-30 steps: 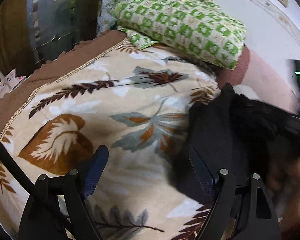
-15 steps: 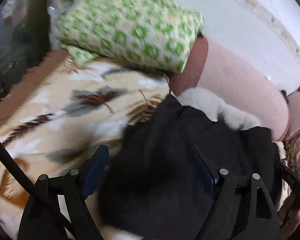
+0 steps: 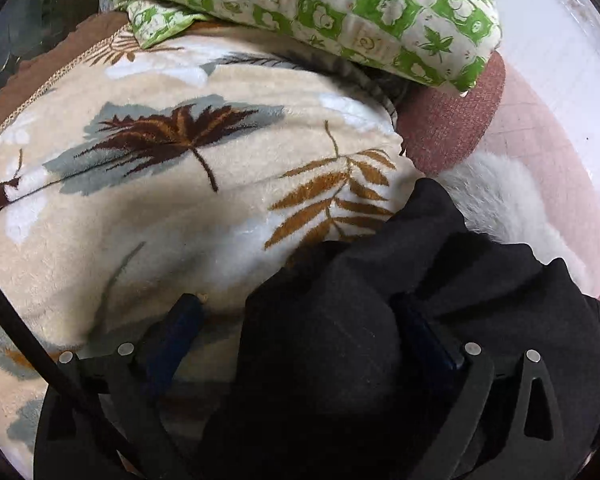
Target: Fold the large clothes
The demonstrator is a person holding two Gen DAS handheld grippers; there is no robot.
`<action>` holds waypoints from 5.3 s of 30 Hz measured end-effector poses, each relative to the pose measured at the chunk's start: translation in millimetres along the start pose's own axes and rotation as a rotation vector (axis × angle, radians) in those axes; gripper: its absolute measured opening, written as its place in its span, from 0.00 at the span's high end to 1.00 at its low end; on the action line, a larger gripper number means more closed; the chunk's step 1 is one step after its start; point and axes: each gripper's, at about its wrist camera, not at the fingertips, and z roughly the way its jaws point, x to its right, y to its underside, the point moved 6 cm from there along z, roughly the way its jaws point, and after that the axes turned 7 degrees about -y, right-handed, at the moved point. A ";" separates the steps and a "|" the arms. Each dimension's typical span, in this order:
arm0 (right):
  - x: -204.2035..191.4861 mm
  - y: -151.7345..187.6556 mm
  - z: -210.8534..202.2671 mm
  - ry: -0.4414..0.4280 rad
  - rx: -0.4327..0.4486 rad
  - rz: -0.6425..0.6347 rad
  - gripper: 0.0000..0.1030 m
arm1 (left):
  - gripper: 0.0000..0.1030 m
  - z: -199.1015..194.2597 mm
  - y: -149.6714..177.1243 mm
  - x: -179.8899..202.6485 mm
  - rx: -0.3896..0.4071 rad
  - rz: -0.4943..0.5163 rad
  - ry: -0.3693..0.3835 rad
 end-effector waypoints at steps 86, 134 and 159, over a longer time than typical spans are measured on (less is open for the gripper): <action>-171.1 113.3 -127.9 -0.189 -0.068 -0.384 0.61 | 0.34 -161.9 96.7 61.1 0.037 0.328 0.007; -89.6 144.2 -268.4 0.164 0.266 -0.245 0.31 | 0.08 -315.8 120.6 -24.5 0.538 0.204 -0.185; -113.2 217.5 -284.4 0.300 0.375 -0.396 0.00 | 0.05 -310.1 242.8 18.4 0.477 0.423 -0.022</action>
